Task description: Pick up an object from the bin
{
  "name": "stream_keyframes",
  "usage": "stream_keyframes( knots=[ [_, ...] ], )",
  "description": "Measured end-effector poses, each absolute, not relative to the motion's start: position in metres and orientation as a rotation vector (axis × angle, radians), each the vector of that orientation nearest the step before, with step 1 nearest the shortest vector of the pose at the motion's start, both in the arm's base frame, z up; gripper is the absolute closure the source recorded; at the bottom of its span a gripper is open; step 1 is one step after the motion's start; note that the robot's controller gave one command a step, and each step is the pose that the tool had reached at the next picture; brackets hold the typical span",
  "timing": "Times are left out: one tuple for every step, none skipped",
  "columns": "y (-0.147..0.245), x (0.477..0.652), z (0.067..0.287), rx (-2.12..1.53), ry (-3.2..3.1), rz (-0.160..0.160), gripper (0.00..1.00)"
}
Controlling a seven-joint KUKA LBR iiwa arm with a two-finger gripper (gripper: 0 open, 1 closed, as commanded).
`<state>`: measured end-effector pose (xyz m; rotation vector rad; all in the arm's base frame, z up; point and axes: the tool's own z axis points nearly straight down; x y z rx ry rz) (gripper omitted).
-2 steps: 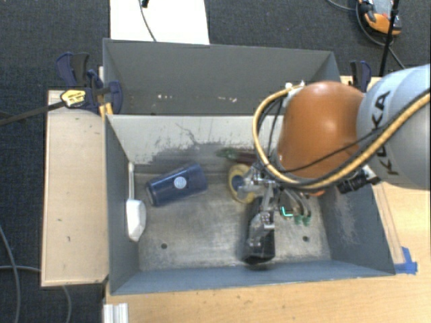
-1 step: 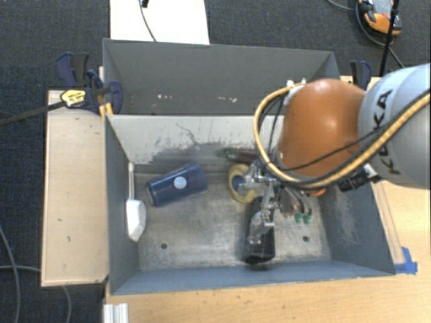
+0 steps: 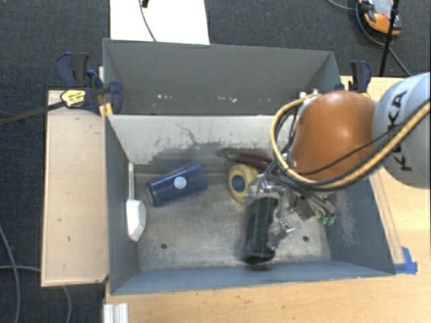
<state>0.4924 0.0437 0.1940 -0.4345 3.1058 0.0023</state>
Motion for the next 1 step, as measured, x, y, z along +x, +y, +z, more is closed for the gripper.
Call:
stream_keyframes(
  knots=[
    [0.0063, 0.5214, 0.1665, -1.154, 2.916, -0.001, 0.00]
  ],
)
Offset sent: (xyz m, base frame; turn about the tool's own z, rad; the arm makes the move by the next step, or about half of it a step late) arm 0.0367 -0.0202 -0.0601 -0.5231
